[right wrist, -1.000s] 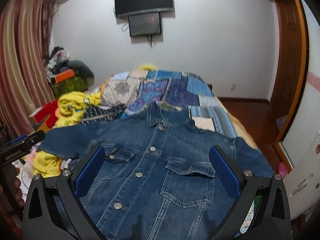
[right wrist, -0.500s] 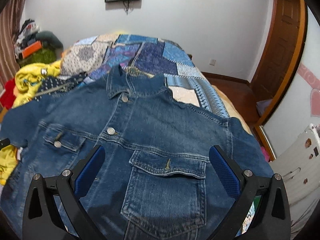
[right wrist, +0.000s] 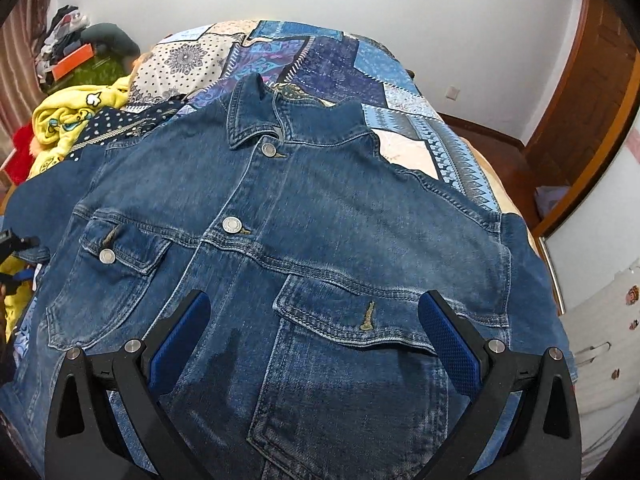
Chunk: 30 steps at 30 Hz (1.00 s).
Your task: Fold large clothes
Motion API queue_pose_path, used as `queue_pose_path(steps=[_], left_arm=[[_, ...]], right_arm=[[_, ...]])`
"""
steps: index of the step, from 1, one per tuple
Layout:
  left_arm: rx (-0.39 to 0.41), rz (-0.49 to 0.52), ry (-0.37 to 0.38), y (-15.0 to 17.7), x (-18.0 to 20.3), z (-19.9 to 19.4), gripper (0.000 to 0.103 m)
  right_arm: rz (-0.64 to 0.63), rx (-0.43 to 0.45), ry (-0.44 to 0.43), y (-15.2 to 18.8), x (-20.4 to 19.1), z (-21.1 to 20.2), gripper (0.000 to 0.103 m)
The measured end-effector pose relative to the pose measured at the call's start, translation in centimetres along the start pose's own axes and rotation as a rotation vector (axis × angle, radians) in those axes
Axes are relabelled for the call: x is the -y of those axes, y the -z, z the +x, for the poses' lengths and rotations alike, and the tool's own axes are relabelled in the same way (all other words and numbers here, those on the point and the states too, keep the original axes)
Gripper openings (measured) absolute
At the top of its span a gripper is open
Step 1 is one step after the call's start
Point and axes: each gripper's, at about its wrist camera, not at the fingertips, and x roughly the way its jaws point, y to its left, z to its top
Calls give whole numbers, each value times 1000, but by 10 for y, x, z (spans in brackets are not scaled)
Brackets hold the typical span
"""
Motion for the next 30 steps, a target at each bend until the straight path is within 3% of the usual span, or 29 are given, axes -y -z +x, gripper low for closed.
queue_pose_path(steps=[5,10,15,20,25,30], left_arm=[[33,-64,-5,-11,-7,-5,47],[72,3,-88,-8,11,-16,17],[191,197,-211,-2,63,-42,10],[313,370,-253,-3,118,-74,10],[349,517,-167,3,185,-93,7],[307,704,-59,51,259,-81,6]], right_arm=[[0,4,-1,-2,0,-3,103],[-7,25,2,-3,0,-13,103],[-5,56,2,-1,3,-27,103],[12,82,1,2,13,-40,103],[37,102,5,6,24,-51,103],[63,117,13,14,37,-59,103]])
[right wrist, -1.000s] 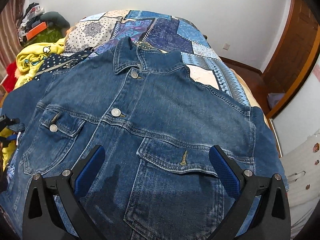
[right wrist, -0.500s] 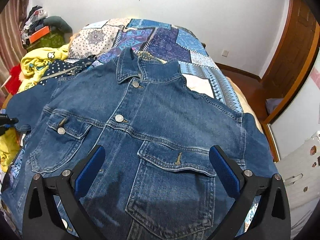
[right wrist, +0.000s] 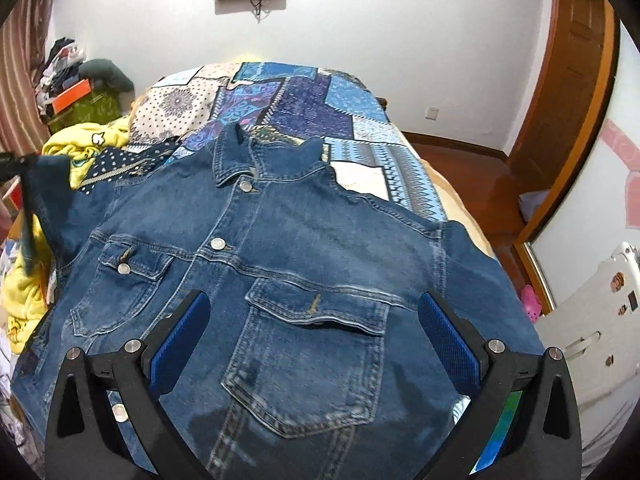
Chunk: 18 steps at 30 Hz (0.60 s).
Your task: Fold large clothes
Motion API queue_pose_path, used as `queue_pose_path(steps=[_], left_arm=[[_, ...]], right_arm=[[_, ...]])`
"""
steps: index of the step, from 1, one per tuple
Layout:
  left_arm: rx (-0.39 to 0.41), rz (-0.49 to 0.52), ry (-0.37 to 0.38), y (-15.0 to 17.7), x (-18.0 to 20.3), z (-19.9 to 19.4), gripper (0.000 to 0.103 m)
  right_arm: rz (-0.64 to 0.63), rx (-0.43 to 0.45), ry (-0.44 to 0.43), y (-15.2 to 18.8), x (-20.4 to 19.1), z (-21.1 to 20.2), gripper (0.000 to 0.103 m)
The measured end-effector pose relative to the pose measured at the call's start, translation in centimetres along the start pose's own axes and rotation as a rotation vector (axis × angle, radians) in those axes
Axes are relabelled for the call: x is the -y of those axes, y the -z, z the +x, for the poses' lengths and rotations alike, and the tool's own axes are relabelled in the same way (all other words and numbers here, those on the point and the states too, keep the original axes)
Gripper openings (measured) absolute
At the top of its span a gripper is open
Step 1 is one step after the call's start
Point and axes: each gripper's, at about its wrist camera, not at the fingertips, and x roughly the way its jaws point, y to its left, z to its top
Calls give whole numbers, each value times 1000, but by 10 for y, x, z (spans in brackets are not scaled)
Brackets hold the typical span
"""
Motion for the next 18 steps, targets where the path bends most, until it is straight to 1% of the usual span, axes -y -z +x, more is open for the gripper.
queue_pose_path(steps=[2,4,5,6,7,9,11,13,15,17,18], left_arm=[[-32,65,49,8,34,7,6],[-85,137,97,24,71,22,6],[-127,177,123,35,90,32,6],[-151,196,133,43,101,36,6],[-197,223,152,56,116,45,6],[-271,248,160,80,135,60,6],[-339,269,149,101,146,75,6],[-376,277,125,117,148,82,7],[-388,263,117,124,146,83,7],[-397,232,136,124,139,77,11],[-412,212,159,124,136,75,19]], right_arm=[[15,5,-10,2,5,-3,103],[24,8,-21,4,9,-6,103],[27,12,-25,5,11,-8,103],[28,16,-27,6,13,-9,103],[28,19,-28,7,14,-11,103],[25,23,-26,10,17,-14,103],[23,27,-24,12,20,-17,103],[23,31,-23,14,23,-20,103],[23,32,-22,16,26,-22,103],[22,32,-17,18,29,-23,103],[23,30,-14,18,30,-22,103]])
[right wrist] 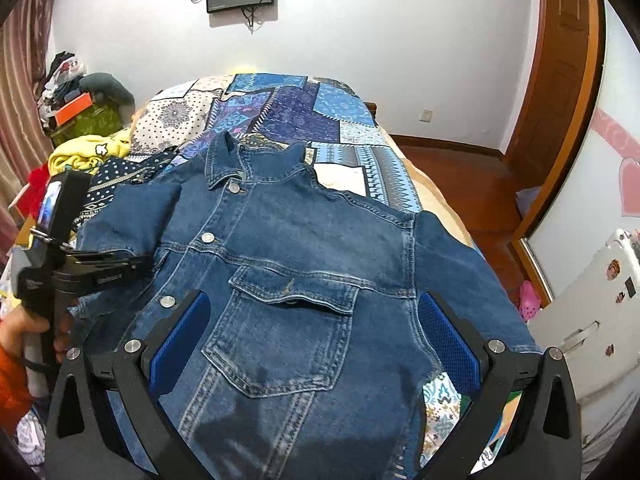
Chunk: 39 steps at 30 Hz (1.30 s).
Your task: Fold large clothes
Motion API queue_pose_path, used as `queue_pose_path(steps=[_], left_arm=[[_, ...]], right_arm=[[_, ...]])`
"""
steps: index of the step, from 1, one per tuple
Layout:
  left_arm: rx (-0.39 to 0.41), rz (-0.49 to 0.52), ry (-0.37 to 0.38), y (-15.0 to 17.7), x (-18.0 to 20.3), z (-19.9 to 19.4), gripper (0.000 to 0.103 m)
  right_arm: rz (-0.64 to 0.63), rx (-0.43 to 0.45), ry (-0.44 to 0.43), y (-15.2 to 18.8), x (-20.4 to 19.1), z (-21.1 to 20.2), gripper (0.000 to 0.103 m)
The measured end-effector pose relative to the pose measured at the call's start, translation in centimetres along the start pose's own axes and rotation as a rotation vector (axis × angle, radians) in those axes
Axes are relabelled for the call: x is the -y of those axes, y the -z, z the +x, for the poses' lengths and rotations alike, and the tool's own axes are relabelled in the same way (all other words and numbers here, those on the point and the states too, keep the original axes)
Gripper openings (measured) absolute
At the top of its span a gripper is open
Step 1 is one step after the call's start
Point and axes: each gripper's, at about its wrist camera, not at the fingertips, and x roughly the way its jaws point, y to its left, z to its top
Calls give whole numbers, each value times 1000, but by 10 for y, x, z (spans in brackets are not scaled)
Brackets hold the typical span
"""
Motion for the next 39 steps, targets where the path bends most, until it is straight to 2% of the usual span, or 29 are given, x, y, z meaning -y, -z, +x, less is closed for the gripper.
queue_pose_path(steps=[1,3,6,8,10,12,16,20,23,27,30,33,35,37,39], left_arm=[[-12,-20,34,0,-4,-3,30],[-22,-68,82,3,-12,-13,43],[19,-114,100,5,-27,-38,47],[59,-152,97,4,-42,-55,55],[106,-214,100,5,-67,-72,63],[132,-292,98,9,-96,-83,67],[122,-458,139,25,-153,-81,67],[72,-632,252,47,-197,-56,67],[30,-725,322,56,-216,-34,67],[-10,-799,349,59,-229,-5,67],[3,-831,350,55,-238,5,67],[50,-830,311,45,-242,1,66],[71,-819,257,40,-242,-3,53],[75,-778,171,32,-238,-10,22],[95,-730,115,25,-233,-20,19]], right_arm=[[2,-3,3,0,1,1,103],[6,-7,3,1,2,1,103],[6,-6,1,0,0,1,103],[-6,-3,3,-1,-4,1,103],[-19,-1,7,-2,-9,2,103],[-30,-1,10,-3,-13,4,103],[-44,-10,13,-4,-20,10,103],[-67,-28,25,-3,-27,18,103],[-83,-48,43,-3,-30,26,103],[-94,-69,55,-3,-33,35,103],[-102,-75,69,-4,-33,39,103],[-105,-84,78,-5,-33,44,103],[-102,-91,77,-6,-32,46,103],[-101,-93,75,-6,-31,47,103],[-102,-90,73,-6,-31,46,103]])
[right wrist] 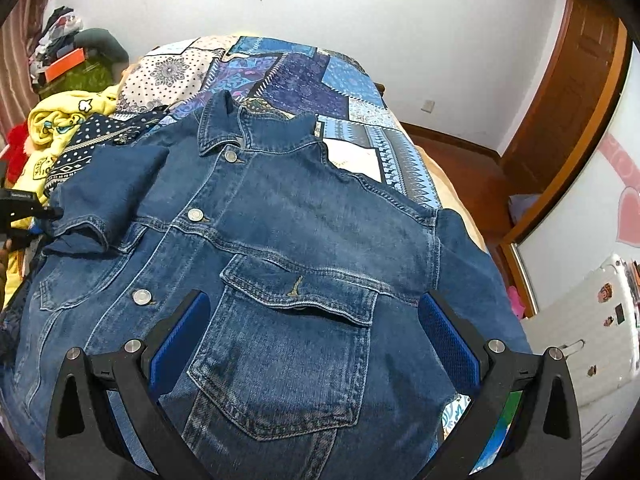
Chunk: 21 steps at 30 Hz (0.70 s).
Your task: Fold large clothes
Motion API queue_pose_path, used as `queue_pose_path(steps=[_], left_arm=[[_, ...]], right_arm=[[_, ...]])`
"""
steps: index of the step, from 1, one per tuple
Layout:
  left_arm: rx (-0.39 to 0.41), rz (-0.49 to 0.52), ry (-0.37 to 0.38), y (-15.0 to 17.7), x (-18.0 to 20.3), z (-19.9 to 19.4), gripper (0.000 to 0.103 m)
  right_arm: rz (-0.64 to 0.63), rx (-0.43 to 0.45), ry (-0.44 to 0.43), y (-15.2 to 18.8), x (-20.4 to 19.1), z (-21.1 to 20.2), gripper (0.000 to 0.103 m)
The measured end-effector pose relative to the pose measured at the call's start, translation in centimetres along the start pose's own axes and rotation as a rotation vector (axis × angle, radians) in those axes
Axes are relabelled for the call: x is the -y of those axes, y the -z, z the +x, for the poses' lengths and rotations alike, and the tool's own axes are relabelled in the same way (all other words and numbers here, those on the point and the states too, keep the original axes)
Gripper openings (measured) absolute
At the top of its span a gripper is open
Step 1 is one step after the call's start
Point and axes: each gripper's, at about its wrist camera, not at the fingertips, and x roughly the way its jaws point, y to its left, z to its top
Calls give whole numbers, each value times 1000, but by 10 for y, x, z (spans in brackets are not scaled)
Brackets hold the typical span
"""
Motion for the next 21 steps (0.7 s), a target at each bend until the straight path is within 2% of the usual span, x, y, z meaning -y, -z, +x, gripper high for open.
queue_pose_path(steps=[3,5,7,12,17,21], left_arm=[[74,119,-69,-4,35,-21,16],[122,188,-76,-3,58,-39,15],[181,264,-62,-5,89,-61,13],[283,425,52,7,178,-108,10],[284,548,153,26,268,-109,10],[238,667,208,64,335,-82,10]], right_arm=[[2,10,0,1,4,-4,103],[13,17,-3,1,8,-7,103],[29,26,-11,2,13,-10,103],[75,59,-25,4,31,-22,103],[120,89,-27,11,53,-34,103],[159,100,-14,18,73,-39,103]])
